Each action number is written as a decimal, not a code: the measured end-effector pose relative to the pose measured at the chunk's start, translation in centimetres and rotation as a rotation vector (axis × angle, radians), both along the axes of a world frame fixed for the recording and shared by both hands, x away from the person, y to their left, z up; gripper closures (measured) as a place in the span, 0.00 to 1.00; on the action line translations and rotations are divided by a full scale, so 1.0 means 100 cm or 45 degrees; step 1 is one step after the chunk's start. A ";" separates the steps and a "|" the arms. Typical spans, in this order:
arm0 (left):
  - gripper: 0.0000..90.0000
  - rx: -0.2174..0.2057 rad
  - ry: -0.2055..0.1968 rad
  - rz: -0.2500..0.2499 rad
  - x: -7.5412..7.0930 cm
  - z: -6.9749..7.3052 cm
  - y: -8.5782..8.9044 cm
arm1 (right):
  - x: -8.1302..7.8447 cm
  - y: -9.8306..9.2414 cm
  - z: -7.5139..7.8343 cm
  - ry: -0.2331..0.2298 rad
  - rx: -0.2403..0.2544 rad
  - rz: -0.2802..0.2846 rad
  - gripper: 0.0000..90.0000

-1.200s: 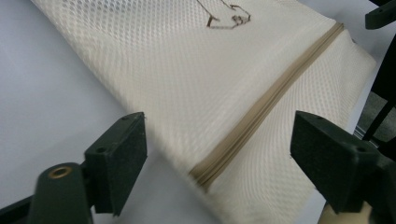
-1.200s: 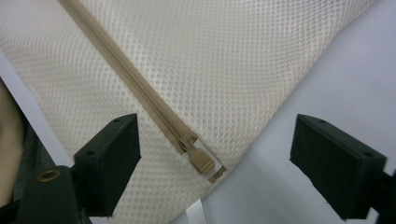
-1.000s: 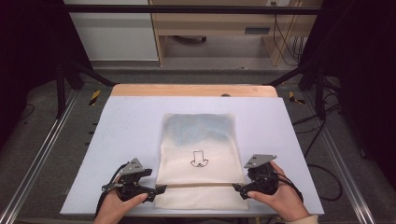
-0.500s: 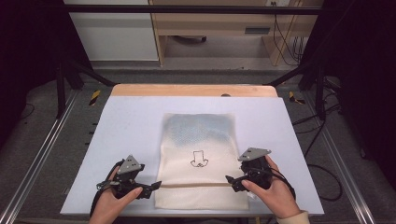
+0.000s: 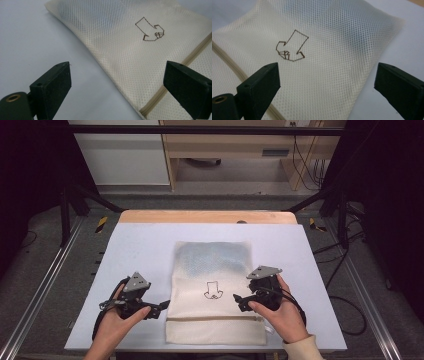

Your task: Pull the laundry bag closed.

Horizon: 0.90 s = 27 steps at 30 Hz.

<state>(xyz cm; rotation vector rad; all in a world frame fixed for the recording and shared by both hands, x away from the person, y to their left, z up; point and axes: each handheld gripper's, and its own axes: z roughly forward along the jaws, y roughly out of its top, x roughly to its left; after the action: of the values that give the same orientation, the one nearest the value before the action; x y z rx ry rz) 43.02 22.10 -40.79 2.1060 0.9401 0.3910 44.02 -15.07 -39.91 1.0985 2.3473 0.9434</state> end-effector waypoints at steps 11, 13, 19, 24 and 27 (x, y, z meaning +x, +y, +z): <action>0.09 0.006 -0.081 0.055 0.021 0.034 0.006 | 0.019 0.004 0.027 -0.105 0.089 -0.092 0.09; 0.09 0.013 -0.088 0.077 0.021 0.036 0.012 | 0.020 0.003 0.030 -0.119 0.093 -0.109 0.10; 0.09 0.021 -0.073 0.134 0.022 0.034 0.034 | 0.018 -0.011 0.036 -0.133 0.118 -0.163 0.12; 0.09 0.057 -0.054 0.163 0.023 0.032 0.044 | 0.015 -0.026 0.035 -0.116 0.120 -0.226 0.12; 0.10 0.102 -0.042 0.171 0.023 0.030 0.049 | 0.014 -0.035 0.031 -0.112 0.113 -0.237 0.16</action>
<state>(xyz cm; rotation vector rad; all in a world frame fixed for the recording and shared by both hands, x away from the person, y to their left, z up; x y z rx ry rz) 45.29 27.00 -37.81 2.1075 1.0656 0.5384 45.45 -18.60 -36.85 1.2585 2.1090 1.0129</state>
